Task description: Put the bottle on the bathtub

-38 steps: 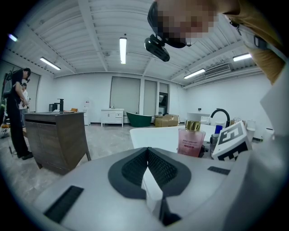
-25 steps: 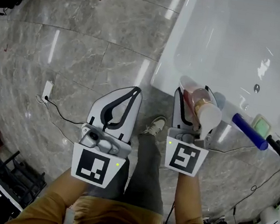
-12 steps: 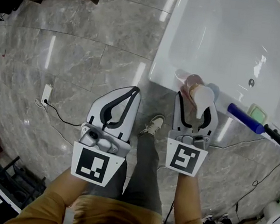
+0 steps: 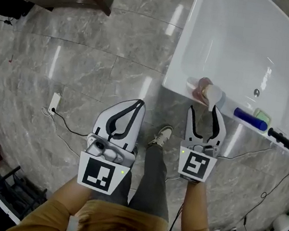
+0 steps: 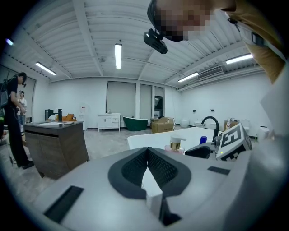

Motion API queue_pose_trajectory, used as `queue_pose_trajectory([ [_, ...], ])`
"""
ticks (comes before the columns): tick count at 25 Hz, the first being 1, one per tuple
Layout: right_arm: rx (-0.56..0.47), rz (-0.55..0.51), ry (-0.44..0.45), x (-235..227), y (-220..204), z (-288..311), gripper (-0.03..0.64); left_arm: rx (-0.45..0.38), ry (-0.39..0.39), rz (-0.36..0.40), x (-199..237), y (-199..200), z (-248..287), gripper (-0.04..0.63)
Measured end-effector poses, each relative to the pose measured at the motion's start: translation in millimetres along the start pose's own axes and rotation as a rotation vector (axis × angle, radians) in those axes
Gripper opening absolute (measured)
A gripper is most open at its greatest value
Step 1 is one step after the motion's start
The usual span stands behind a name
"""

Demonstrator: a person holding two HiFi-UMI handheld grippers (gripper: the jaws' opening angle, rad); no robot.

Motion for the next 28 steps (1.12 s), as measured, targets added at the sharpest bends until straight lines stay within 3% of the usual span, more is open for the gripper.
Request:
queue_pose_trajectory([
  [7, -0.023, -0.017, -0.016, 12.2, 26.8, -34.8, 0.228, -0.039, 0.022, 0.007, 10.5, 13.8, -47.0, 0.008],
  [11, -0.015, -0.023, -0.025, 23.0, 39.4, -61.6, 0.106, -0.048, 0.017, -0.007, 13.4, 20.7, -74.4, 0.008],
  [18, -0.032, -0.017, -0.086, 19.6, 68.0, -109.6, 0.006, -0.097, -0.003, 0.012, 15.2, 45.1, -104.1, 0.008],
  [28, -0.113, 0.078, -0.137, 9.0, 128.6, -190.5, 0.006, -0.171, -0.053, 0.039, 5.5, 84.3, -141.2, 0.008],
])
Point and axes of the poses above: the fingertips, and each gripper's own axes: z forward along the fingers, x to its left, y out of its top, the point moved 5 cm from there along -z, backward along the fingers, and after that the axes turned 14 degrees about x, right-handed, at the moved point
